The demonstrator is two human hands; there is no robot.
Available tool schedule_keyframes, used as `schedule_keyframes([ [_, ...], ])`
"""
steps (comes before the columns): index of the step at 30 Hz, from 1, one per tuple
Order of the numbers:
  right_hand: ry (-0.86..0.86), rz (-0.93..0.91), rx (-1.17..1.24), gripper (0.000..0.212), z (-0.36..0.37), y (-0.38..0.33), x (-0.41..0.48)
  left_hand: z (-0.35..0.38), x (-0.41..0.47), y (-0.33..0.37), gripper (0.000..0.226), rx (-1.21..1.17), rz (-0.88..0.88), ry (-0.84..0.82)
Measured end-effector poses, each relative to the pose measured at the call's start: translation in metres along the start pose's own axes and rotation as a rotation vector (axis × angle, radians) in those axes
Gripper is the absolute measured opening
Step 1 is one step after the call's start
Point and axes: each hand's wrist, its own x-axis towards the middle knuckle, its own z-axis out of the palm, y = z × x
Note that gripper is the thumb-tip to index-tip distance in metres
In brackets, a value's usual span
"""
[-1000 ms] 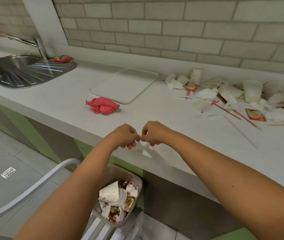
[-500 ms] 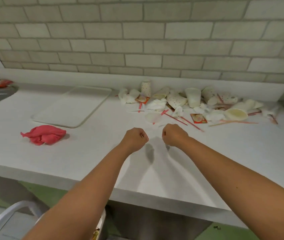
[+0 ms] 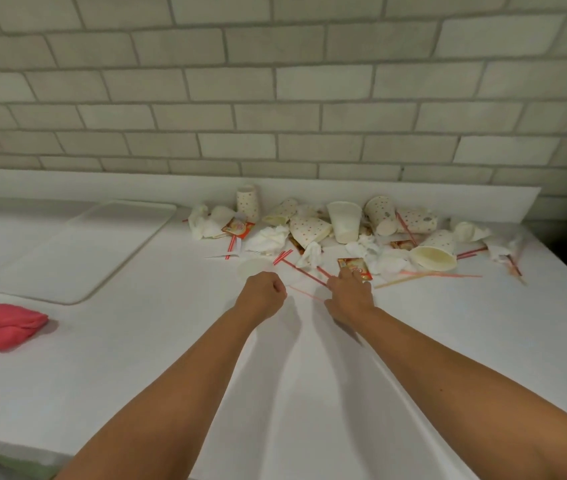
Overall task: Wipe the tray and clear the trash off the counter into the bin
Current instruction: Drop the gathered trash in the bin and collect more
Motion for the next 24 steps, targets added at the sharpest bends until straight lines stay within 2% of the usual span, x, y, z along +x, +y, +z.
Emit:
schedule_keyframes([
  [3,0.002,-0.015,0.039,0.047,-0.001,0.004,0.011,0.01,0.011,0.01,0.011,-0.008,0.006,-0.002],
  [10,-0.016,-0.1,0.042,0.035,-0.01,0.012,0.025,0.024,0.027,0.021,0.009,-0.006,-0.011,0.016],
  [20,-0.155,-0.087,-0.07,0.035,-0.015,0.02,0.028,0.035,0.032,0.032,0.009,0.003,-0.021,0.009],
  [24,-0.173,-0.029,-0.017,0.035,-0.006,0.025,0.026,0.039,0.032,0.04,0.008,0.001,-0.026,-0.016],
])
